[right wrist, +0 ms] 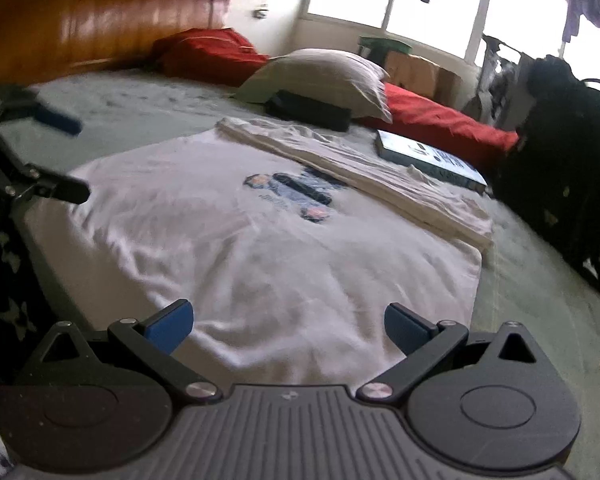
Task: Fold clothes
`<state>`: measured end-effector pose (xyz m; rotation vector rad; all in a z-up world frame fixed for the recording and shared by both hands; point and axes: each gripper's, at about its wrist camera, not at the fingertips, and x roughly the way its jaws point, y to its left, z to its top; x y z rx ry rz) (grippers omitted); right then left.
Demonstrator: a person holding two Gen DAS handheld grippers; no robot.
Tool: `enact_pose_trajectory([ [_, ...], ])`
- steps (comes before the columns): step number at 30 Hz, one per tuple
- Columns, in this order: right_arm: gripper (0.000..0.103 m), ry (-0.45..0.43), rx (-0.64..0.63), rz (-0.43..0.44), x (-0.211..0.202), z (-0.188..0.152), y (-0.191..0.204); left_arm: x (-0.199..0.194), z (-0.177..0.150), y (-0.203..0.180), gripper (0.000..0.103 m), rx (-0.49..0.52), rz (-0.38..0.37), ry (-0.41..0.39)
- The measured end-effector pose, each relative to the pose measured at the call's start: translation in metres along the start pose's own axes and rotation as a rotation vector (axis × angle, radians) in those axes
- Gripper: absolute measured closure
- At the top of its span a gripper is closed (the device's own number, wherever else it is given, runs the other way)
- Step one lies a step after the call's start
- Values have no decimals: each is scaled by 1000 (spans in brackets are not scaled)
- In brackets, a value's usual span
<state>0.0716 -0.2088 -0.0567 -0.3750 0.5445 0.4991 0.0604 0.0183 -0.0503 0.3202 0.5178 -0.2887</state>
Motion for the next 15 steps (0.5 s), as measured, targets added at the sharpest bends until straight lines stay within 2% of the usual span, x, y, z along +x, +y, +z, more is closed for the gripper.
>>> enact_pose_trajectory([
  [8, 0, 12, -118, 58, -1, -10, 33, 10, -16, -38, 4, 176, -49, 47],
  [15, 0, 27, -367, -40, 15, -26, 74, 14, -28, -57, 4, 281, -42, 61],
])
